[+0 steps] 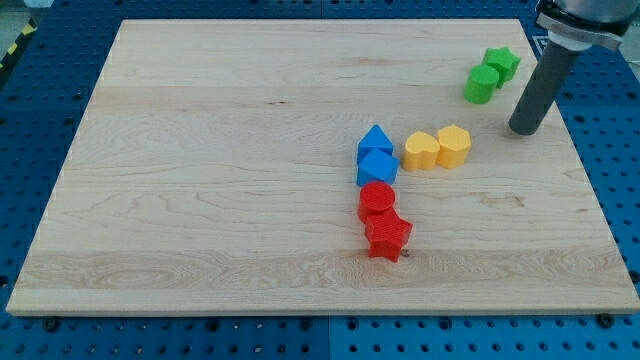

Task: Move your arm bottom right to the green star

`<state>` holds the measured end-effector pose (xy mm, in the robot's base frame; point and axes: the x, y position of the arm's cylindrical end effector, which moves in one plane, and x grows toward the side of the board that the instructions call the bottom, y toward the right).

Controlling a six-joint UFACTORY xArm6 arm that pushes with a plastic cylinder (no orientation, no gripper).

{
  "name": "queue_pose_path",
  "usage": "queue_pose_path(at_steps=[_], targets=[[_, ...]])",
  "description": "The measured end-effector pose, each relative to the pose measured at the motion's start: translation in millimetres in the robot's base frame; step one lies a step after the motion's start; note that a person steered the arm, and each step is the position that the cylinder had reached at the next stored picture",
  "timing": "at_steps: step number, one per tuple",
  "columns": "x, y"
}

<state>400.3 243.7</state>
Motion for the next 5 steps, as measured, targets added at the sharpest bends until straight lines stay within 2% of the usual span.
queue_pose_path(at_steps=[1, 5], targets=[[-12.5, 20.7], [-14.8, 26.3]])
